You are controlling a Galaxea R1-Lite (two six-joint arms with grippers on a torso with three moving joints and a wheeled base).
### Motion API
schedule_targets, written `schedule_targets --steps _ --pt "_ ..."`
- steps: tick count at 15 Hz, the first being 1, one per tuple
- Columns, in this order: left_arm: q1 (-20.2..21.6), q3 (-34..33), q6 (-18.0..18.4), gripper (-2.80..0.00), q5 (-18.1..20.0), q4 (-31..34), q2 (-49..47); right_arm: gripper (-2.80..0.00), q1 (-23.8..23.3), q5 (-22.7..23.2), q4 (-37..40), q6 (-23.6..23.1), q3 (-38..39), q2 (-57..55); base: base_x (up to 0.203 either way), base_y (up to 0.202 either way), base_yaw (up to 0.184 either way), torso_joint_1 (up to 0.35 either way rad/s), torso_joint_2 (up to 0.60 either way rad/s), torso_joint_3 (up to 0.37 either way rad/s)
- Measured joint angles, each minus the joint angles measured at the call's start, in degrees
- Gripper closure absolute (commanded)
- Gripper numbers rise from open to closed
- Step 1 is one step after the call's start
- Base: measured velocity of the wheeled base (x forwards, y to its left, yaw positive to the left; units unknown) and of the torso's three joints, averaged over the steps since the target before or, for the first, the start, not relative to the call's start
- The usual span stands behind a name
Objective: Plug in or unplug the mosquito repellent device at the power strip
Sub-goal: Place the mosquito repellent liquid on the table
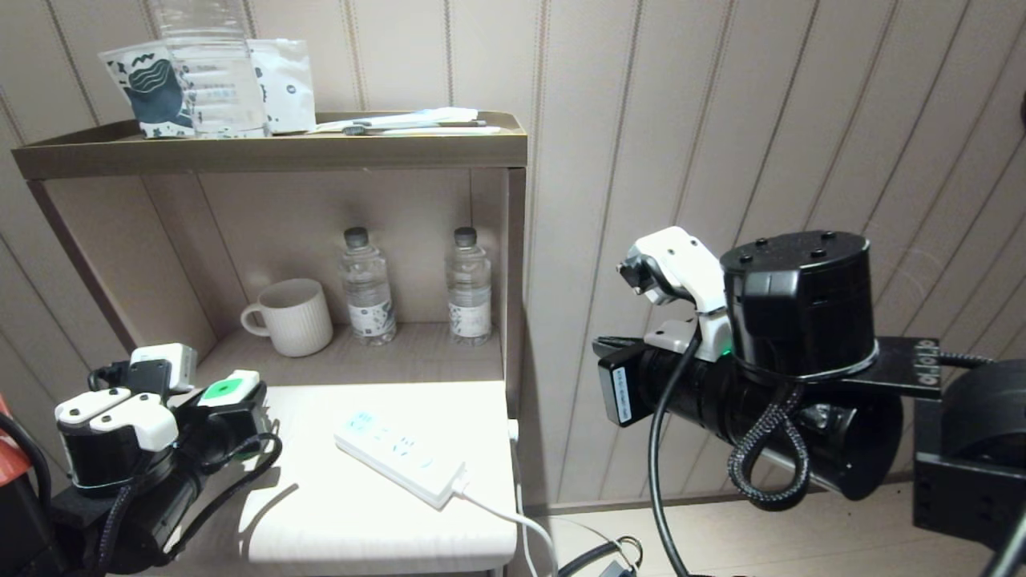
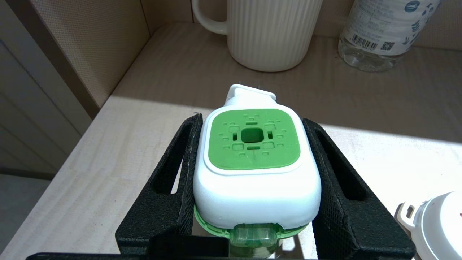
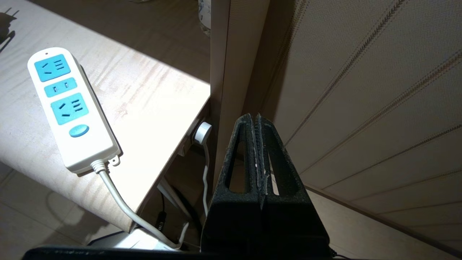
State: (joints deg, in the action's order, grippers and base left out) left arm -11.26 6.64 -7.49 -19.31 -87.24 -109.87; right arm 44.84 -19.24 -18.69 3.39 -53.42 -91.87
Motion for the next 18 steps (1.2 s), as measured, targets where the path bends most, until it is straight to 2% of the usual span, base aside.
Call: schedule_targets --steps 10,11,18 --pt "0.0 1.7 0.0 0.0 0.0 0.2 0.2 0.0 0.1 0.0 0.0 0.0 -0.9 -0.1 0.0 0.0 0.0 0.0 0.0 0.0" --pt "0.0 1.8 0.0 -2.8 0.0 0.2 0.2 0.0 0.1 0.0 0.0 0.1 -0.9 -0.1 0.0 0.0 0.0 0.0 0.0 0.0" --pt "0.0 1.9 0.1 -2.8 0.0 0.3 0.2 0.0 0.0 0.0 -0.1 0.1 -0.9 0.0 0.0 0.0 0.0 0.0 0.0 0.0"
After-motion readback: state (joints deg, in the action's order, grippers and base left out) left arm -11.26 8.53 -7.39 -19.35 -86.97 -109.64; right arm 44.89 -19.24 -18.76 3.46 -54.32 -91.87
